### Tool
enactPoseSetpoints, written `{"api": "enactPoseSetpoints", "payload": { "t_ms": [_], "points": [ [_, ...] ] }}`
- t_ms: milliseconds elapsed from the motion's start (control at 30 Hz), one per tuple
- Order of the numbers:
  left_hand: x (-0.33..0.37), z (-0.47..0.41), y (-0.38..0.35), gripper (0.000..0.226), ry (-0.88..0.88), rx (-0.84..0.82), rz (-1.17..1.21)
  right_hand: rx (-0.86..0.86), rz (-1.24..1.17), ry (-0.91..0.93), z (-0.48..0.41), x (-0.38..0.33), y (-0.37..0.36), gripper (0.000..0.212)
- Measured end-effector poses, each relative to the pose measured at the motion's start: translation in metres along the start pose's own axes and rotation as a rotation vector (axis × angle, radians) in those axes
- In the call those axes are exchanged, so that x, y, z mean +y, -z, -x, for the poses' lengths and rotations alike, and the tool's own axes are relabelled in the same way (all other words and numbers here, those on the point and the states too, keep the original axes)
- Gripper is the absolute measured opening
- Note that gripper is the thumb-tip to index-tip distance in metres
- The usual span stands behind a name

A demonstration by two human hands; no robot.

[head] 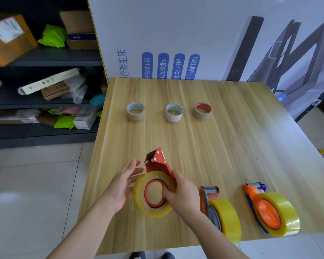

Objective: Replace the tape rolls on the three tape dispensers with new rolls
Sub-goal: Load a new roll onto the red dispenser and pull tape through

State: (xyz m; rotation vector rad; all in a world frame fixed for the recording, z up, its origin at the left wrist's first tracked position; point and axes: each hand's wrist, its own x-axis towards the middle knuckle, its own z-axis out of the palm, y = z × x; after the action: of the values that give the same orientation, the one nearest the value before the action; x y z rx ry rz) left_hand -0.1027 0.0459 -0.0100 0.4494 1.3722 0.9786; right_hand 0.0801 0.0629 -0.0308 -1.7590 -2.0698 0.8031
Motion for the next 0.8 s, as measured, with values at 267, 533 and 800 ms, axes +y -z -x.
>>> {"api": "enactPoseSetpoints", "payload": {
  "t_ms": [267, 533, 800],
  "points": [
    [0.049, 0.051, -0.007, 0.048, -0.137, -0.246, 0.193, 0.152, -0.602, 0.009, -0.012, -0.051, 0.041, 0.032],
    [0.082, 0.093, -0.029, 0.042, -0.520, -0.272, 0.062, 0.194, -0.752, 0.160, -0.015, -0.089, 0.071, 0.046],
    [0.110, 0.122, -0.054, 0.045, -0.804, -0.122, 0.031, 0.086, -1.057, 0.290, 0.012, -0.133, 0.112, 0.051]
  ]
}}
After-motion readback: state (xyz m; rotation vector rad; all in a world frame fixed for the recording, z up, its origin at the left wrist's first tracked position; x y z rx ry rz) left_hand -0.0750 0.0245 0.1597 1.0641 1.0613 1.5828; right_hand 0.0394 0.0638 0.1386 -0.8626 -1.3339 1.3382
